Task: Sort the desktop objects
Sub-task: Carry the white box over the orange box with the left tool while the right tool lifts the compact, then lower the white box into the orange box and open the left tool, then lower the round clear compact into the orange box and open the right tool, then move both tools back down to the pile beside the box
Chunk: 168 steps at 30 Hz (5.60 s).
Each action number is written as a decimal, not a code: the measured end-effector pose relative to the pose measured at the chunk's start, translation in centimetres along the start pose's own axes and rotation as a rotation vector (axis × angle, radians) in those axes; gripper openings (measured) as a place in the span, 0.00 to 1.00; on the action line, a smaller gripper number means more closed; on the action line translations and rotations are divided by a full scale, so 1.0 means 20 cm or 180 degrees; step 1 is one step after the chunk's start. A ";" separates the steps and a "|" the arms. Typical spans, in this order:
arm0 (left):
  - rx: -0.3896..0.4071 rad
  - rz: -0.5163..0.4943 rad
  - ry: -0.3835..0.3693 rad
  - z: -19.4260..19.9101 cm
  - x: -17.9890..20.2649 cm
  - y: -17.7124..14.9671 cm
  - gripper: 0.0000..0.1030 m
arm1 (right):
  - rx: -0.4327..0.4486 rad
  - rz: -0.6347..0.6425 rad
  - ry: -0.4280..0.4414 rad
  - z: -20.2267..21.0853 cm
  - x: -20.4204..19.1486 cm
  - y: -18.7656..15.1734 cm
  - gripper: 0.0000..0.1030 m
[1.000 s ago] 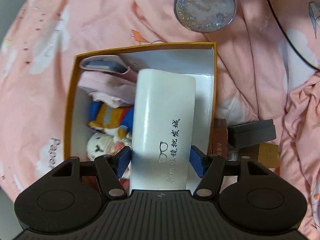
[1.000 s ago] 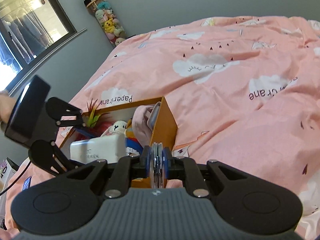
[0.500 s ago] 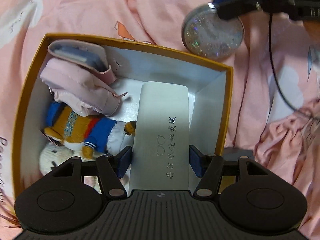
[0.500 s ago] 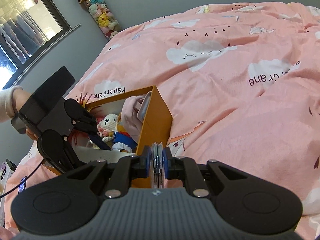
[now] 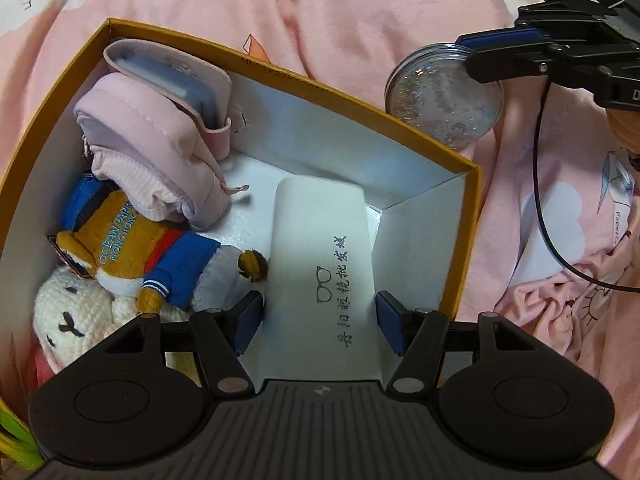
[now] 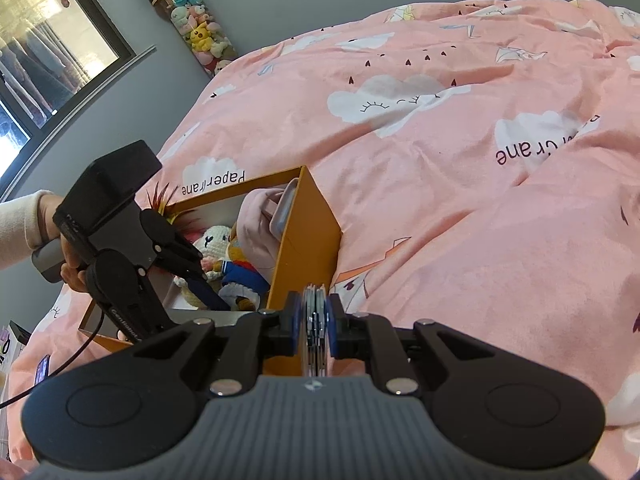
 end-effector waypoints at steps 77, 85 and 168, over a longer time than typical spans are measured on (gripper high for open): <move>0.2280 0.2432 0.1757 0.32 0.27 -0.85 0.53 | -0.0226 0.1933 -0.0166 -0.36 -0.62 0.11 0.14; 0.2360 0.2442 0.1675 0.27 0.28 -0.86 0.53 | -0.0654 0.3277 -0.0310 -0.51 -0.71 0.01 0.13; 0.3031 0.1850 0.1738 0.22 0.81 -0.81 0.57 | -0.0062 0.1827 0.0228 0.03 -0.84 -0.22 0.29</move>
Point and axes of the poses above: each gripper's, at about its wrist camera, not at the fingertips, and z roughly against the way its jaws point, x to its right, y to its top, the point moved 1 cm from there along -z, roughly the way its jaws point, and after that the axes turned 6 degrees about -y, right-handed, at the moved point
